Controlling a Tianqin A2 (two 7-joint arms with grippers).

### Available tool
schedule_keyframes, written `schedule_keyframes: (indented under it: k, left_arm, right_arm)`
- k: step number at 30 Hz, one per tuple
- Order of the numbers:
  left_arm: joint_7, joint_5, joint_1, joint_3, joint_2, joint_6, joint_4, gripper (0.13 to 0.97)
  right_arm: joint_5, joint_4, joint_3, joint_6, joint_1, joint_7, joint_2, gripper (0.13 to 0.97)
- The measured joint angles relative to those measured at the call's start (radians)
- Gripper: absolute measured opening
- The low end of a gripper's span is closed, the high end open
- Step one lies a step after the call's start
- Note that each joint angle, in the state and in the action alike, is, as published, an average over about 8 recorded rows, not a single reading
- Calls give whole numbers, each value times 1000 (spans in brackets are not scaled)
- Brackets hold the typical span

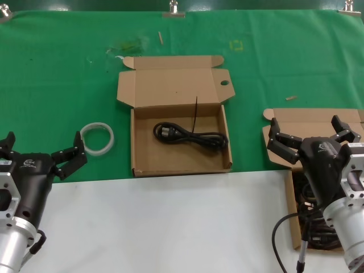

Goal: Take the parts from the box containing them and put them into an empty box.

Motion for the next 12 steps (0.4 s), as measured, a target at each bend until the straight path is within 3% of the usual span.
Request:
schedule_keyframes:
  k: [12]
  left_arm:
    - [0,0,0,0,0,0,0,966]
  right_arm:
    - [0,0,0,0,0,0,0,966]
